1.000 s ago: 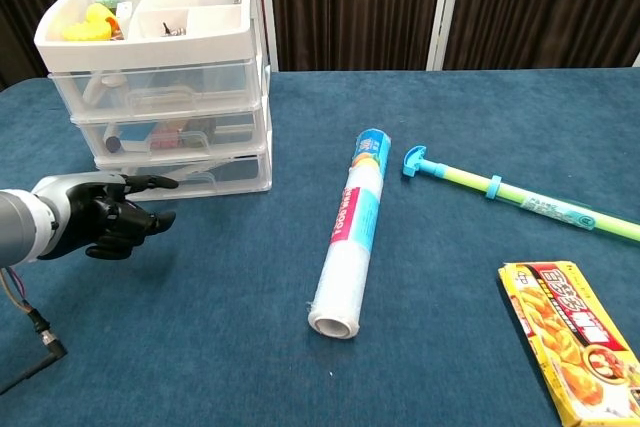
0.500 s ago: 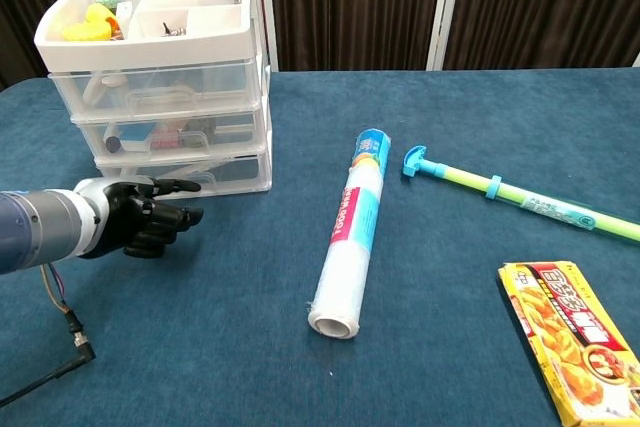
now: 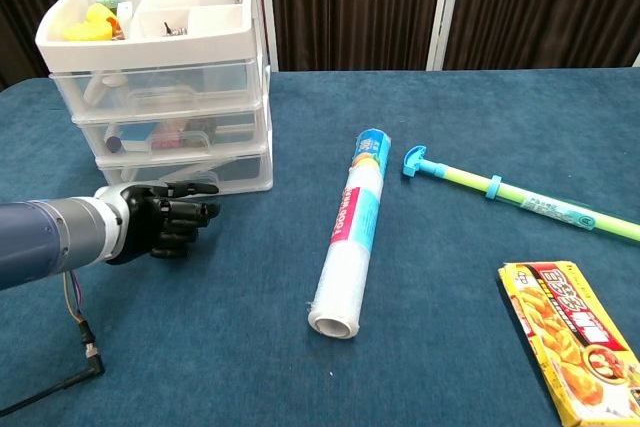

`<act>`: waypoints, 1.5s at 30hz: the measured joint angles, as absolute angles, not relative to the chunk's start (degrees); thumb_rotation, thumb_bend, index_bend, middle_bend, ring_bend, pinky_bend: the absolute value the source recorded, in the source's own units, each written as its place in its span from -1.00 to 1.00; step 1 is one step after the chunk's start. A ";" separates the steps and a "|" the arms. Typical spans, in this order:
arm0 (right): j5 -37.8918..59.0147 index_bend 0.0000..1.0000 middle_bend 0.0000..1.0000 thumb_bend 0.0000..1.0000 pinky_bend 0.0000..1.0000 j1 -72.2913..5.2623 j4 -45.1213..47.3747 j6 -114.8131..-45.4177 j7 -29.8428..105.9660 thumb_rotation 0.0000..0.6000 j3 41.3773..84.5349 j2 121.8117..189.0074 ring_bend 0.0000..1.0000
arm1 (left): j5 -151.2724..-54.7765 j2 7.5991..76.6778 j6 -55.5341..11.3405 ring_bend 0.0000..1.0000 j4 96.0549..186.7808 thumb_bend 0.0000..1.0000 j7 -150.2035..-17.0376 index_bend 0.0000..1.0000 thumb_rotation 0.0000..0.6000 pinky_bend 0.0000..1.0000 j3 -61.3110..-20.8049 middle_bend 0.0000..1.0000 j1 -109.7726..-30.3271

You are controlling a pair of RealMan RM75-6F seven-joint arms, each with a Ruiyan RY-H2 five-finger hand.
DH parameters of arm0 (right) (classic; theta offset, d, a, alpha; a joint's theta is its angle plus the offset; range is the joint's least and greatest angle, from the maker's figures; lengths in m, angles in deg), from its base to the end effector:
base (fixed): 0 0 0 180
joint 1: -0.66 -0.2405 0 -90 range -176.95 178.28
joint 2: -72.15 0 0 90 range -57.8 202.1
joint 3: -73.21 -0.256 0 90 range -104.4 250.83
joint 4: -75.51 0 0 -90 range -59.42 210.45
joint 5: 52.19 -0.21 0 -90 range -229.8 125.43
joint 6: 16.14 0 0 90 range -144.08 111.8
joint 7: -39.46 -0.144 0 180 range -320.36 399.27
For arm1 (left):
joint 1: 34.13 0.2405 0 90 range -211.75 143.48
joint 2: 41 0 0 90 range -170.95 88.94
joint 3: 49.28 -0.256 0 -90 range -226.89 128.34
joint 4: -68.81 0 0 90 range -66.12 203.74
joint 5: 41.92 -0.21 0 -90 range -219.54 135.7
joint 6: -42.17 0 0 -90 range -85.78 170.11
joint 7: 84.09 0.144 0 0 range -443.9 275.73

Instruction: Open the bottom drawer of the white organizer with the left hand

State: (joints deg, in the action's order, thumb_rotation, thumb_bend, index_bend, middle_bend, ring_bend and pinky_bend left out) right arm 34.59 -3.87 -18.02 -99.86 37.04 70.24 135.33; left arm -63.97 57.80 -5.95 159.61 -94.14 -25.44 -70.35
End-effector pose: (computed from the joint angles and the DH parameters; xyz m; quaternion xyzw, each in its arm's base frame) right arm -0.3084 -0.1793 0.1587 0.5926 -0.4063 0.3977 0.5706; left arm -0.1520 0.3110 -0.0751 -0.2689 -0.8544 -0.3866 0.2197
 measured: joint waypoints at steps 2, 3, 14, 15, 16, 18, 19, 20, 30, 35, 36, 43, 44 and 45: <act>34.55 -1.00 -1.00 -0.83 -1.00 -3.89 -18.04 -99.85 37.03 1.00 70.21 135.30 -1.00 | -64.29 58.04 -5.60 0.93 159.40 0.10 -94.56 -0.78 1.00 0.97 -25.36 0.96 -70.32; 34.57 -1.00 -1.00 -0.83 -1.00 -3.88 -18.04 -99.87 37.01 1.00 70.22 135.30 -1.00 | -64.51 58.15 -5.44 0.93 159.31 0.10 -94.74 -0.77 1.00 0.97 -25.38 0.96 -70.27; 34.42 -1.00 -1.00 -0.83 -1.00 -3.86 -18.17 -99.87 36.92 1.00 70.20 135.28 -1.00 | -65.81 58.20 -4.87 0.93 159.70 0.10 -95.01 -0.69 1.00 0.97 -26.88 0.96 -69.72; 34.43 -1.00 -1.00 -0.83 -1.00 -3.85 -18.18 -99.88 36.89 1.00 70.19 135.26 -1.00 | -65.94 58.11 -4.81 0.93 160.02 0.10 -94.98 -0.68 1.00 0.97 -27.26 0.96 -69.57; 34.39 -1.00 -1.00 -0.83 -1.00 -3.85 -18.17 -99.88 36.84 1.00 70.18 135.25 -1.00 | -66.09 58.01 -4.75 0.93 160.32 0.10 -94.96 -0.68 1.00 0.97 -27.59 0.96 -69.42; 34.35 -1.00 -1.00 -0.83 -1.00 -3.85 -18.18 -99.84 36.80 1.00 70.19 135.22 -1.00 | -66.63 57.73 -4.59 0.93 161.18 0.10 -94.97 -0.67 1.00 0.97 -28.36 0.96 -68.96; 34.35 -1.00 -1.00 -0.83 -1.00 -3.85 -18.21 -99.84 36.82 1.00 70.19 135.21 -1.00 | -66.94 57.59 -4.51 0.93 161.59 0.10 -95.06 -0.67 1.00 0.97 -28.63 0.96 -68.70; 34.36 -1.00 -1.00 -0.83 -1.00 -3.85 -18.23 -99.86 36.84 1.00 70.19 135.21 -1.00 | -67.24 57.44 -4.44 0.93 162.02 0.10 -95.21 -0.67 1.00 0.97 -28.88 0.96 -68.40; 34.04 -1.00 -1.00 -0.83 -1.00 -3.73 -18.31 -99.99 37.00 1.00 70.09 135.24 -1.00 | -74.26 54.05 -4.36 0.93 166.90 0.10 -95.78 -0.65 1.00 0.97 -33.13 0.96 -64.73; 33.95 -1.00 -1.00 -0.83 -1.00 -3.70 -18.26 -100.04 37.09 1.00 70.03 135.33 -1.00 | -81.82 52.76 -7.44 0.94 167.63 0.10 -93.77 -0.65 1.00 0.97 -35.05 0.97 -63.57; 33.95 -1.00 -1.00 -0.83 -1.00 -3.70 -18.26 -100.05 37.14 1.00 70.03 135.35 -1.00 | -84.23 52.48 -8.93 0.94 167.68 0.11 -92.63 -0.65 1.00 0.97 -35.57 0.97 -63.38; 33.87 -1.00 -1.00 -0.83 -1.00 -3.63 -18.33 -100.11 37.23 1.00 70.02 135.39 -1.00 | -91.52 50.91 -18.52 0.96 168.16 0.11 -79.91 -0.66 1.00 0.99 -37.17 1.00 -63.76; 33.86 -1.00 -1.00 -0.83 -1.00 -3.63 -18.34 -100.11 37.22 1.00 70.03 135.38 -1.00 | -91.37 50.63 -19.08 0.96 168.34 0.11 -77.91 -0.66 1.00 0.99 -37.15 1.00 -64.03; 33.85 -1.00 -1.00 -0.83 -1.00 -3.62 -18.35 -100.11 37.21 1.00 70.03 135.37 -1.00 | -90.81 50.25 -19.79 0.96 168.64 0.11 -75.26 -0.66 1.00 0.99 -37.01 1.00 -64.48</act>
State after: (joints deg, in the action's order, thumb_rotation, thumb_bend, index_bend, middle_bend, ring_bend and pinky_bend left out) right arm 33.85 -3.62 -18.35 -100.11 37.21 70.03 135.37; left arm -90.81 50.25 -19.79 168.64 -75.26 -37.01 -64.48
